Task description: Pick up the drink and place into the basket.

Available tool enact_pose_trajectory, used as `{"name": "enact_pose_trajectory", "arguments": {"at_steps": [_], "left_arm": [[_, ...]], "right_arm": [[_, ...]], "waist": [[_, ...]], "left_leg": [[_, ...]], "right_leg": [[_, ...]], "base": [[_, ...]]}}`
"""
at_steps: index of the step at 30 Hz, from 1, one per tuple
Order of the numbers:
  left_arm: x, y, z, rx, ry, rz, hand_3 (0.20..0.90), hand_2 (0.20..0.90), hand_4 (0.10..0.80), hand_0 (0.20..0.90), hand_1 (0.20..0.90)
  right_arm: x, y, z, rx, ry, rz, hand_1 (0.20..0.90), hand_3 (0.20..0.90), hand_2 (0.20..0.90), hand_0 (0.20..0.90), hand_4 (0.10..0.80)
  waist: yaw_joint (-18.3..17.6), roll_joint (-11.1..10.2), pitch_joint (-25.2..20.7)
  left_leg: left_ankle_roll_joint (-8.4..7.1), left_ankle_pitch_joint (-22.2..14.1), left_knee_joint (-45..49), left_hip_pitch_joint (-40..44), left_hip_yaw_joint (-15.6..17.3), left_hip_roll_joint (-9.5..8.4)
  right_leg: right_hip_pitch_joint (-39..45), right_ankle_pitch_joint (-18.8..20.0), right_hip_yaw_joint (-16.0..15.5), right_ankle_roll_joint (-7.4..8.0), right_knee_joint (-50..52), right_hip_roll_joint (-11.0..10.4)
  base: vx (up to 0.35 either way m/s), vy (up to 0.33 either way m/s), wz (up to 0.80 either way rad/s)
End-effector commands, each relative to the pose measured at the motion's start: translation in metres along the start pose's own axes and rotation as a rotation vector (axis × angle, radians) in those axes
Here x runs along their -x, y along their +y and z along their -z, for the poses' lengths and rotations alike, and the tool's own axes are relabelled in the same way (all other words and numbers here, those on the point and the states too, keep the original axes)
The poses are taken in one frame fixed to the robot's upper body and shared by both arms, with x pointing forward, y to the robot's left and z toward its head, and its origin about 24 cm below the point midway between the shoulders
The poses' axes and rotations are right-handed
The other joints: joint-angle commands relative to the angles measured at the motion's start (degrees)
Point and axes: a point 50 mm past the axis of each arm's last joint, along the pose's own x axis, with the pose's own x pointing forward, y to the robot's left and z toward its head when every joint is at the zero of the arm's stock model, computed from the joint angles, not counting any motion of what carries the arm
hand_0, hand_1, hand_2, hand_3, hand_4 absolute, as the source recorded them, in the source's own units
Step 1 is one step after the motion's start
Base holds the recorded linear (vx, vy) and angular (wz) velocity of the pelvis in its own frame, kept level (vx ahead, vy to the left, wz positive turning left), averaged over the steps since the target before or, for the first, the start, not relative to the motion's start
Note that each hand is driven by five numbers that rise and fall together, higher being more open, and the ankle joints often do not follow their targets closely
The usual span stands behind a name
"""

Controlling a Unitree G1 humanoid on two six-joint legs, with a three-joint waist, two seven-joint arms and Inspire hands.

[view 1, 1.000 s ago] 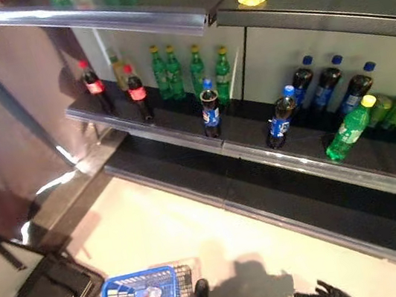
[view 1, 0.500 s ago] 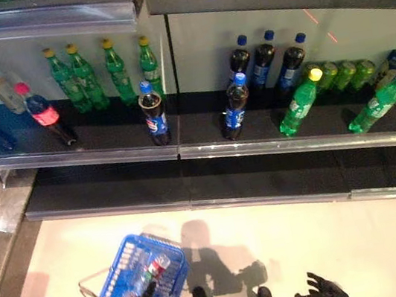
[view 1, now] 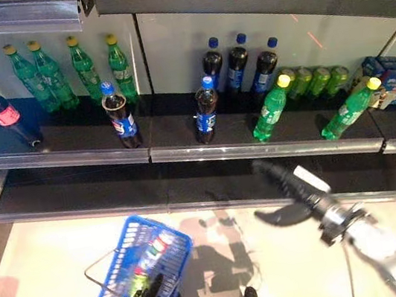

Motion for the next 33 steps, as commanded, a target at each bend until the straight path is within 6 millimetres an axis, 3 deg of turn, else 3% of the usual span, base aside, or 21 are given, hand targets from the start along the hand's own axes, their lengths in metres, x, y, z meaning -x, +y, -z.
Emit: {"name": "enact_pose_trajectory", "arguments": {"at_steps": [1, 6, 14, 20, 25, 33], "left_arm": [[0.0, 0.027, -0.037, -0.054, -0.195, -0.018, 0.2, 0.3, 0.1, 0.3, 0.3], [-0.002, 0.015, -0.038, -0.08, -0.193, 0.039, 0.2, 0.3, 0.1, 0.3, 0.3], [-0.003, 0.003, -0.032, -0.169, -0.158, 0.113, 0.2, 0.3, 0.1, 0.3, 0.3], [-0.005, -0.019, -0.043, -0.167, -0.197, 0.186, 0.2, 0.3, 0.1, 0.3, 0.3], [-0.006, -0.041, -0.053, -0.132, -0.24, 0.253, 0.2, 0.3, 0.1, 0.3, 0.3], [0.0, -0.072, -0.058, -0.066, -0.293, 0.353, 0.2, 0.3, 0.1, 0.3, 0.3]], "right_arm": [[-0.011, -0.003, -0.067, 0.017, -0.397, 0.074, 0.9, 0.9, 0.9, 0.9, 0.8], [-0.029, -0.014, -0.086, 0.026, -0.481, 0.301, 0.9, 0.9, 0.9, 0.9, 0.8], [-0.056, 0.006, -0.099, -0.062, -0.528, 0.39, 0.9, 0.9, 0.9, 0.9, 0.8], [-0.068, 0.003, -0.1, -0.047, -0.557, 0.728, 0.9, 0.9, 0.9, 0.9, 0.8], [-0.08, 0.006, -0.111, -0.053, -0.571, 0.796, 0.9, 0.9, 0.9, 0.9, 0.8], [-0.071, -0.009, -0.123, -0.006, -0.678, 1.063, 0.9, 0.9, 0.9, 0.9, 0.8]], "waist": [[2.04, 0.74, -6.72], [3.78, 2.03, -7.31], [7.23, 2.66, -4.79], [8.89, 3.3, 0.91], [9.08, 4.79, 6.49], [7.73, 5.96, 11.75]], "left_leg": [[0.78, -4.1, 4.06, -0.79, -3.59, -0.75], [0.55, -4.45, 4.34, -0.39, -5.09, -1.18], [0.85, -5.25, 8.74, -3.48, -7.74, -2.57], [1.31, -5.81, 15.47, -10.61, -9.71, -3.93], [1.56, -4.8, 17.15, -15.37, -11.12, -5.04], [2.0, -3.91, 18.6, -20.39, -10.76, -5.82]], "right_leg": [[-1.0, 0.48, -1.91, 3.09, 2.66, -3.74], [-0.22, 0.08, -3.44, 3.01, 2.9, -4.4], [-0.72, -0.97, -6.03, 3.36, 6.35, -5.97], [-4.92, -2.0, -7.18, 2.82, 11.29, -6.54], [-8.45, -1.66, -7.18, 2.27, 12.33, -6.66], [-13.36, -1.11, -6.66, 1.49, 13.55, -6.53]], "base": [[0.058, 0.056, 0.07], [0.067, 0.073, 0.2], [0.036, 0.06, 0.21], [-0.094, 0.015, 0.26], [-0.177, 0.027, 0.07], [-0.115, 0.038, 0.03]]}}
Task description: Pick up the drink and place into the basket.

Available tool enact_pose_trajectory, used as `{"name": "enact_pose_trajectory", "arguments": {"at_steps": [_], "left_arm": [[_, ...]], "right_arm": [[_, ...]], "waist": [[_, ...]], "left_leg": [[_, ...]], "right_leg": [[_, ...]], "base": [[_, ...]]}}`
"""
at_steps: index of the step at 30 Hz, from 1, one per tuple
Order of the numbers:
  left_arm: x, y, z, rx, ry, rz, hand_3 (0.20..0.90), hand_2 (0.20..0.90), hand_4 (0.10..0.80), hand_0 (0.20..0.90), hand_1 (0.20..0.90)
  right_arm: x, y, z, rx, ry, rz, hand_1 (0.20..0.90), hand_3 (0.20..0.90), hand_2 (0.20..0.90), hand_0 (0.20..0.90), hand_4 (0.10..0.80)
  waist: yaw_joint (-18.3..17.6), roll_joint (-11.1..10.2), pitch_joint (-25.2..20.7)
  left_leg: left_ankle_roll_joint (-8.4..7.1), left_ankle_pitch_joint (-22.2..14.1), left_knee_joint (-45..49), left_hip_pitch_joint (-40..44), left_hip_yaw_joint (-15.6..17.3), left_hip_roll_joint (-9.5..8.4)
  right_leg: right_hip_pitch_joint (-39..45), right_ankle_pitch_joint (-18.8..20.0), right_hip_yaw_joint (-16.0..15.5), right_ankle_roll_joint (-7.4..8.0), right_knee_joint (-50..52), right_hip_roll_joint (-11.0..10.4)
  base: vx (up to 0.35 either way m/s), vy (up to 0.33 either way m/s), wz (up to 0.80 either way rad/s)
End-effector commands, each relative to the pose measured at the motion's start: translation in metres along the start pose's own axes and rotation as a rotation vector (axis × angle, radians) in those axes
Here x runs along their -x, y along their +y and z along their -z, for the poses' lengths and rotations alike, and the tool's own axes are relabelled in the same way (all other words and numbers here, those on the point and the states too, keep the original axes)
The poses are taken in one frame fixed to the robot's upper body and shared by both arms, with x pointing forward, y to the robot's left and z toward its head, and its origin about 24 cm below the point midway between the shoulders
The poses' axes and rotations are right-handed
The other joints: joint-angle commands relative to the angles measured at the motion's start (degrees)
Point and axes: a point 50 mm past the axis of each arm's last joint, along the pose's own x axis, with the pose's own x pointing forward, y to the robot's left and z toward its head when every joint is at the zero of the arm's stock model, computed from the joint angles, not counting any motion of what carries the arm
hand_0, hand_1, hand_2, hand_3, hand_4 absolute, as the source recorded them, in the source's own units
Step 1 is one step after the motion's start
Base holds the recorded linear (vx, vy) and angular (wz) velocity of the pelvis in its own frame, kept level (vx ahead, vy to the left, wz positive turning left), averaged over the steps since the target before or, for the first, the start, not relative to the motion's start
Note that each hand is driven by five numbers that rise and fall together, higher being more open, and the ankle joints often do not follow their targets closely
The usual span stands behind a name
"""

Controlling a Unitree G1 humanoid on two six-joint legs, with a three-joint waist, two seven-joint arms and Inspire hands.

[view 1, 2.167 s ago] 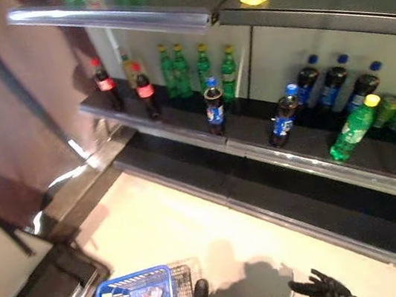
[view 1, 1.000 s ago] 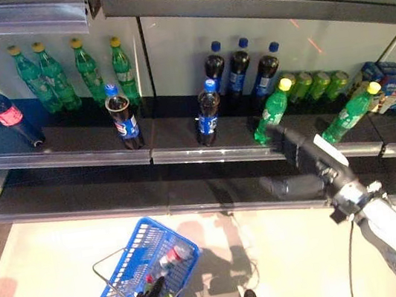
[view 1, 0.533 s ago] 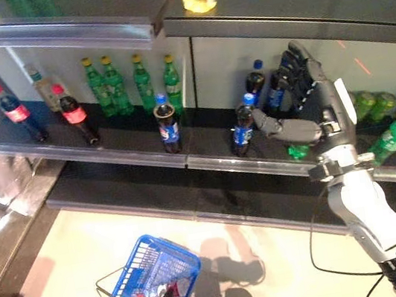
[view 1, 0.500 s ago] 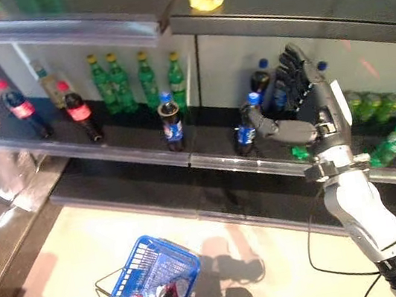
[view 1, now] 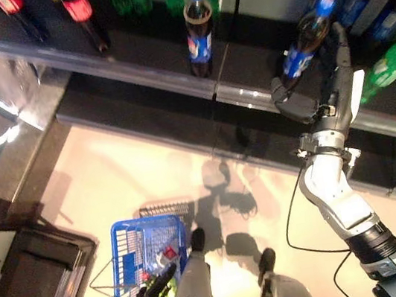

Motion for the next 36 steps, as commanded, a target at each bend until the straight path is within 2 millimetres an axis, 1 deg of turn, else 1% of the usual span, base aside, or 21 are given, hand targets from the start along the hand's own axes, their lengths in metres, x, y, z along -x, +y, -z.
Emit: {"name": "enact_pose_trajectory", "arguments": {"at_steps": [1, 4, 9, 13, 16, 21, 26, 28, 32, 36], "left_arm": [[0.002, -0.012, -0.047, -0.013, -0.283, 0.139, 0.2, 0.3, 0.1, 0.3, 0.3], [0.003, -0.017, -0.048, 0.006, -0.291, 0.155, 0.2, 0.3, 0.1, 0.3, 0.3], [0.003, -0.027, -0.051, 0.02, -0.308, 0.19, 0.2, 0.3, 0.1, 0.3, 0.3], [0.004, -0.036, -0.053, 0.012, -0.318, 0.228, 0.2, 0.3, 0.1, 0.3, 0.3], [0.004, -0.04, -0.055, 0.014, -0.32, 0.239, 0.2, 0.3, 0.1, 0.3, 0.3], [0.003, -0.046, -0.058, 0.014, -0.322, 0.249, 0.2, 0.3, 0.1, 0.3, 0.3], [0.003, -0.048, -0.061, 0.009, -0.322, 0.248, 0.2, 0.3, 0.1, 0.3, 0.3], [0.003, -0.049, -0.061, 0.013, -0.324, 0.255, 0.2, 0.3, 0.1, 0.3, 0.3], [0.004, -0.054, -0.061, 0.026, -0.327, 0.271, 0.2, 0.3, 0.1, 0.3, 0.3], [0.004, -0.054, -0.061, 0.026, -0.327, 0.271, 0.2, 0.3, 0.1, 0.3, 0.3]], "right_arm": [[-0.019, -0.006, -0.063, -0.118, -0.345, 0.177, 0.9, 0.9, 0.9, 0.9, 0.8], [-0.016, -0.008, -0.063, -0.131, -0.341, 0.185, 0.9, 0.9, 0.9, 0.9, 0.8], [-0.016, -0.006, -0.058, -0.091, -0.333, 0.181, 0.9, 0.9, 0.9, 0.9, 0.8], [-0.022, -0.002, -0.056, -0.08, -0.307, 0.184, 0.9, 0.9, 0.9, 0.9, 0.8], [-0.027, 0.002, -0.057, -0.097, -0.298, 0.171, 0.9, 0.9, 0.9, 0.9, 0.8], [-0.044, 0.008, -0.067, -0.169, -0.27, 0.172, 0.9, 0.9, 0.9, 0.9, 0.8], [-0.058, 0.012, -0.074, -0.226, -0.252, 0.197, 0.9, 0.9, 0.9, 0.9, 0.8], [-0.064, 0.013, -0.081, -0.258, -0.245, 0.192, 0.9, 0.9, 0.9, 0.9, 0.8], [-0.071, 0.017, -0.09, -0.274, -0.249, 0.163, 0.9, 0.9, 0.9, 0.9, 0.8], [-0.071, 0.017, -0.09, -0.274, -0.249, 0.163, 0.9, 0.9, 0.9, 0.9, 0.8]], "waist": [[-0.86, -0.49, -2.28], [-1.46, -0.21, -1.8], [-1.9, -0.19, -1.09], [-1.88, 0.02, -0.02], [-1.9, 0.35, 0.75], [-1.66, 1.4, 2.59], [-1.41, 2.11, 2.72], [-1.43, 2.47, 2.73], [-1.59, 3.07, 2.73], [-1.59, 3.07, 2.73]], "left_leg": [[-0.2, -3.79, 5.5, -0.45, -1.59, -0.98], [-0.06, -3.72, 5.49, -0.58, -1.21, -0.99], [0.12, -3.95, 6.5, -1.22, -0.92, -0.98], [0.36, -4.05, 7.18, -1.83, -0.82, -1.0], [0.39, -3.88, 7.29, -2.2, -0.62, -0.94], [0.89, -3.43, 7.43, -3.41, -0.31, -1.4], [1.54, -3.14, 7.86, -6.44, -0.04, -2.0], [1.87, -3.03, 8.13, -8.18, 0.26, -2.21], [2.3, -3.03, 8.81, -10.49, 0.54, -2.71], [2.3, -3.03, 8.81, -10.49, 0.54, -2.71]], "right_leg": [[0.61, 1.73, 0.95, -0.23, 1.32, -1.9], [0.1, 1.76, 1.67, -0.4, 1.42, -1.74], [-1.02, 1.7, 2.31, -0.73, 2.31, -1.45], [-2.2, 1.69, 2.39, -1.08, 3.31, -1.32], [-2.86, 1.76, 2.34, -1.33, 3.66, -1.3], [-5.08, 1.93, 2.24, -1.74, 4.82, -1.63], [-9.1, 2.24, 2.38, -1.9, 6.13, -1.9], [-11.54, 2.45, 2.71, -1.93, 6.89, -1.97], [-14.72, 2.86, 3.68, -1.9, 7.82, -2.03], [-14.72, 2.86, 3.68, -1.9, 7.82, -2.03]], "base": [[-0.017, 0.039, -0.01], [-0.005, 0.031, -0.11], [0.003, -0.003, -0.05], [-0.003, -0.006, -0.01], [-0.015, -0.004, -0.06], [-0.009, 0.026, -0.12], [0.017, 0.033, 0.0], [0.044, 0.048, 0.02], [0.039, 0.054, 0.0], [0.0, 0.0, 0.0]]}}
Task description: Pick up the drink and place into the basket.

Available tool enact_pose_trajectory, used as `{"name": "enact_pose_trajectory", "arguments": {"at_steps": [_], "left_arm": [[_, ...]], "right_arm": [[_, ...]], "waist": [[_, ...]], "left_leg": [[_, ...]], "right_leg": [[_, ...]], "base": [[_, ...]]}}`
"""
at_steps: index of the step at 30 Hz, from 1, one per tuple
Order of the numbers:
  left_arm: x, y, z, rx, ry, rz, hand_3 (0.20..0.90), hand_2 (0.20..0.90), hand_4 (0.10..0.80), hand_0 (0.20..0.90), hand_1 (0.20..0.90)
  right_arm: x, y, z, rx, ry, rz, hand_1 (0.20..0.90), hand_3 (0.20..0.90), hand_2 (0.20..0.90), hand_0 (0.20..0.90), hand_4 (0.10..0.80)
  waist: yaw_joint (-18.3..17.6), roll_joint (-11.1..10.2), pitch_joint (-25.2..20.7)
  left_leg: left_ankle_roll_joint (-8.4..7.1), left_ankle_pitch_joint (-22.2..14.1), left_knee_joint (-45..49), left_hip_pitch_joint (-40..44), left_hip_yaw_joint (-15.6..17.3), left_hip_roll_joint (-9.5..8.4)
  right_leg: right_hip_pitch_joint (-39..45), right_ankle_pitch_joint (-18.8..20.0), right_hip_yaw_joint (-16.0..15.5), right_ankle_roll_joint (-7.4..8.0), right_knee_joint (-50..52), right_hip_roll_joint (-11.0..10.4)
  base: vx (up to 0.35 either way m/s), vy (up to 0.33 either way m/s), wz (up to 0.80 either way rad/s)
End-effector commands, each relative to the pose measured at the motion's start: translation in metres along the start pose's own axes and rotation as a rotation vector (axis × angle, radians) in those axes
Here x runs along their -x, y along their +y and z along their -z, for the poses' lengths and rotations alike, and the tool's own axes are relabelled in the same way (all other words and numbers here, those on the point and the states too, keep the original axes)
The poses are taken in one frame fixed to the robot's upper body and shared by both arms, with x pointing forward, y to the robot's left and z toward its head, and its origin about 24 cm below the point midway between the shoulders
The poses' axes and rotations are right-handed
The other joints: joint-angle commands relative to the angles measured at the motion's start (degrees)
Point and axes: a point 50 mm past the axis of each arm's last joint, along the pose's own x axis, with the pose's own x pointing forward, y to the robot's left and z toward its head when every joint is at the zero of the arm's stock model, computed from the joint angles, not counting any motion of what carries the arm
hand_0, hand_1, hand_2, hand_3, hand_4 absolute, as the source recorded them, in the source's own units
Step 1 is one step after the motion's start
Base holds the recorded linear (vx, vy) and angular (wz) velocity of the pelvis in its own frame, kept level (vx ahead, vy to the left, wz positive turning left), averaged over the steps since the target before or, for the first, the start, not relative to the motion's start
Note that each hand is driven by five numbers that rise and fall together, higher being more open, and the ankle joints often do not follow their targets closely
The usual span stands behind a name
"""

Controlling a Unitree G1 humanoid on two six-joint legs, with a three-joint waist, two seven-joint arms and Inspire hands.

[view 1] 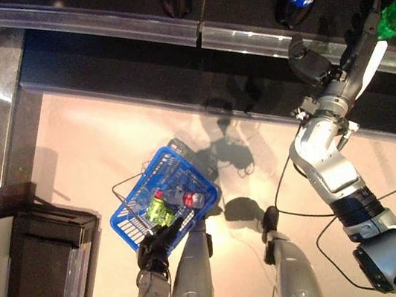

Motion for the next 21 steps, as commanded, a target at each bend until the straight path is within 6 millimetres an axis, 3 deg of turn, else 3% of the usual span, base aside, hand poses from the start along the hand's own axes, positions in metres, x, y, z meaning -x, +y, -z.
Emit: {"name": "enact_pose_trajectory", "arguments": {"at_steps": [1, 16, 17, 18, 21], "left_arm": [[0.007, 0.012, -0.027, 0.041, -0.196, 0.017, 0.2, 0.3, 0.1, 0.3, 0.3], [0.007, 0.011, -0.028, 0.043, -0.197, 0.019, 0.2, 0.3, 0.1, 0.3, 0.3], [0.005, -0.002, -0.032, 0.04, -0.195, 0.066, 0.2, 0.3, 0.1, 0.3, 0.3], [0.006, 0.01, -0.036, 0.025, -0.193, 0.036, 0.2, 0.3, 0.1, 0.3, 0.3], [0.007, 0.014, -0.036, 0.02, -0.186, 0.03, 0.2, 0.3, 0.1, 0.3, 0.3]], "right_arm": [[-0.028, 0.003, -0.064, -0.168, -0.228, 0.008, 0.9, 0.9, 0.9, 0.9, 0.8], [-0.029, 0.004, -0.065, -0.171, -0.228, 0.003, 0.9, 0.9, 0.9, 0.9, 0.8], [-0.042, 0.02, -0.091, -0.236, -0.242, -0.043, 0.9, 0.9, 0.9, 0.9, 0.8], [-0.062, 0.019, -0.105, -0.264, -0.22, -0.036, 0.9, 0.9, 0.9, 0.9, 0.8], [-0.067, 0.018, -0.11, -0.255, -0.226, -0.04, 0.9, 0.9, 0.9, 0.9, 0.8]], "waist": [[0.1, 2.08, -1.04], [0.09, 2.11, -1.04], [0.27, 2.15, -1.04], [1.3, 2.03, -1.04], [1.69, 1.93, -1.04]], "left_leg": [[1.13, -3.4, 6.97, -2.29, -2.39, -1.6], [1.18, -3.42, 7.08, -2.55, -2.36, -1.64], [2.26, -4.09, 9.31, -7.15, -1.44, -2.04], [2.67, -4.55, 10.66, -9.01, -1.88, -2.49], [2.77, -4.97, 10.9, -9.01, -1.98, -2.59]], "right_leg": [[-2.15, 3.84, 0.04, -2.85, 0.91, -0.67], [-2.48, 3.87, 0.16, -2.86, 1.03, -0.68], [-8.33, 4.42, 1.71, -2.62, 3.5, -0.63], [-10.46, 4.43, 1.59, -2.29, 5.07, -0.89], [-10.48, 4.05, 1.38, -2.2, 5.47, -0.93]], "base": [[0.0, 0.0, 0.0], [0.011, 0.01, -0.01], [0.216, 0.158, -0.06], [0.236, 0.155, -0.26], [0.042, 0.002, -0.1]]}}
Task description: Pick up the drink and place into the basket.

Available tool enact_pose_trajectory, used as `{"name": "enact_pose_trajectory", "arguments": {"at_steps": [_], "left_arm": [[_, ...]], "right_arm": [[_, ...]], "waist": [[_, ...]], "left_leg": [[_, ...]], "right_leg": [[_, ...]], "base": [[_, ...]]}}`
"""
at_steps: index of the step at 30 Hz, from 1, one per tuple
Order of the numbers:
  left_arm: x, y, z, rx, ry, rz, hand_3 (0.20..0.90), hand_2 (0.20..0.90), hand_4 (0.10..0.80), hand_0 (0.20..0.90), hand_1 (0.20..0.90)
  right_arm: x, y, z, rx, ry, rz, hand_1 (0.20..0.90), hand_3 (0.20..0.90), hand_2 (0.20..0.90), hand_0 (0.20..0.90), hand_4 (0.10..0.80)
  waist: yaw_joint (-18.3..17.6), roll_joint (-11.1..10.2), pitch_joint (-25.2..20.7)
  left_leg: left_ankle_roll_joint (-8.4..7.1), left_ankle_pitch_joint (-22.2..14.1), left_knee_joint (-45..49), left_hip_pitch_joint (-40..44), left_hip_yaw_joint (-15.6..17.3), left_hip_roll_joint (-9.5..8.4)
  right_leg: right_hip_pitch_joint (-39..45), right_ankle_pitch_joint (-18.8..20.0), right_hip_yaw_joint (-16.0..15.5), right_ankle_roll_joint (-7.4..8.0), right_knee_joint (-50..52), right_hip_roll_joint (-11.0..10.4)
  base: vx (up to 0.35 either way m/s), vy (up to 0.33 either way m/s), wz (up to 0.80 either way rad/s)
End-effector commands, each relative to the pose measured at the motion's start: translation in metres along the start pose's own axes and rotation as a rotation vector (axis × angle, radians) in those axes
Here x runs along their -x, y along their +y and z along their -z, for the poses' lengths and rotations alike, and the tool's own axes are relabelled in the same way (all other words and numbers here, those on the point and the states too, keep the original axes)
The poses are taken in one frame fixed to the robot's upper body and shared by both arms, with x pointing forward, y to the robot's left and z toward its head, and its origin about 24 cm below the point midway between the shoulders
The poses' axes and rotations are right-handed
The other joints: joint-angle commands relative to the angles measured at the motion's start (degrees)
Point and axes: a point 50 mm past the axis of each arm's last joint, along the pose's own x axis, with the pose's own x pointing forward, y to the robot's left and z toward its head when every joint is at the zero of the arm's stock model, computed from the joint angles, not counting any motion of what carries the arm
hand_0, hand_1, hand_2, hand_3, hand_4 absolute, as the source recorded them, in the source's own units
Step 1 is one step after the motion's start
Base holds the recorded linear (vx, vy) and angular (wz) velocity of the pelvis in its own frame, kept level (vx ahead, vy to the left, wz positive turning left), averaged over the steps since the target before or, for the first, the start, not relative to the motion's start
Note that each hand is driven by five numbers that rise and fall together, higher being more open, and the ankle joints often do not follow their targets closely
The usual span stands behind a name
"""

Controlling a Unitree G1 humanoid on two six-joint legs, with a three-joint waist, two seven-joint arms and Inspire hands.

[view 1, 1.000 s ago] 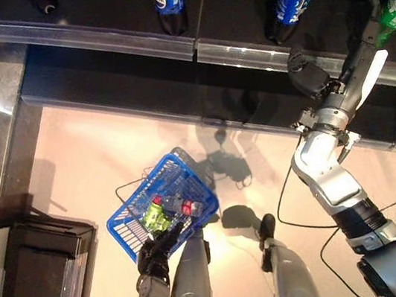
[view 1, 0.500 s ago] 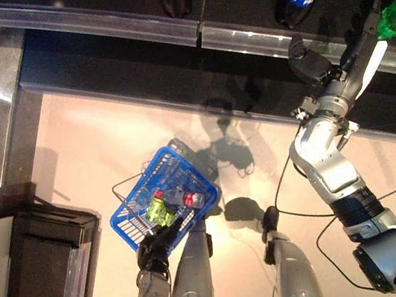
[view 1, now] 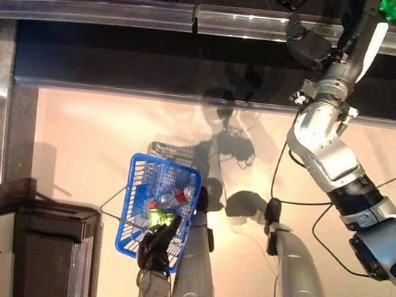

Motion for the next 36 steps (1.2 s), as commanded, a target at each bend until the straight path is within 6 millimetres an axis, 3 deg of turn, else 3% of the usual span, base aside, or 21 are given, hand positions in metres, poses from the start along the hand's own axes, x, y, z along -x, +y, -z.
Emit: {"name": "enact_pose_trajectory", "arguments": {"at_steps": [1, 19, 30, 36], "left_arm": [[0.009, 0.024, -0.03, -0.002, -0.167, -0.008, 0.2, 0.3, 0.1, 0.3, 0.3], [0.009, 0.032, -0.039, -0.028, -0.175, -0.001, 0.2, 0.3, 0.1, 0.3, 0.3], [0.011, 0.036, -0.044, -0.047, -0.176, 0.011, 0.2, 0.3, 0.1, 0.3, 0.3], [0.011, 0.039, -0.047, -0.055, -0.175, 0.016, 0.2, 0.3, 0.1, 0.3, 0.3]], "right_arm": [[-0.019, 0.003, -0.062, -0.118, -0.216, -0.042, 0.9, 0.9, 0.9, 0.9, 0.8], [-0.039, 0.002, -0.08, -0.104, -0.241, -0.015, 0.9, 0.9, 0.9, 0.9, 0.8], [-0.061, -0.005, -0.082, -0.091, -0.196, 0.012, 0.9, 0.9, 0.9, 0.9, 0.8], [-0.07, -0.002, -0.095, -0.063, -0.241, -0.011, 0.9, 0.9, 0.9, 0.9, 0.8]], "waist": [[1.22, 1.14, -1.26], [2.34, 0.61, -1.26], [3.15, 0.57, -1.26], [3.45, 0.68, -1.26]], "left_leg": [[1.69, -3.38, 4.71, -0.22, -3.07, -1.96], [2.2, -4.14, 6.44, -1.82, -4.19, -2.46], [2.28, -4.54, 7.3, -3.34, -4.64, -2.61], [2.37, -4.79, 8.27, -5.21, -4.54, -2.9]], "right_leg": [[0.56, 6.06, -1.21, -2.11, -2.92, 0.2], [-0.86, 5.67, -2.26, -1.95, -1.13, 0.15], [-1.9, 5.61, -3.05, -1.97, -0.9, -0.01], [-3.76, 5.6, -3.17, -1.94, 0.06, 0.0]], "base": [[0.01, -0.016, 0.04], [0.006, -0.01, 0.01], [0.008, -0.006, 0.04], [0.012, 0.008, 0.02]]}}
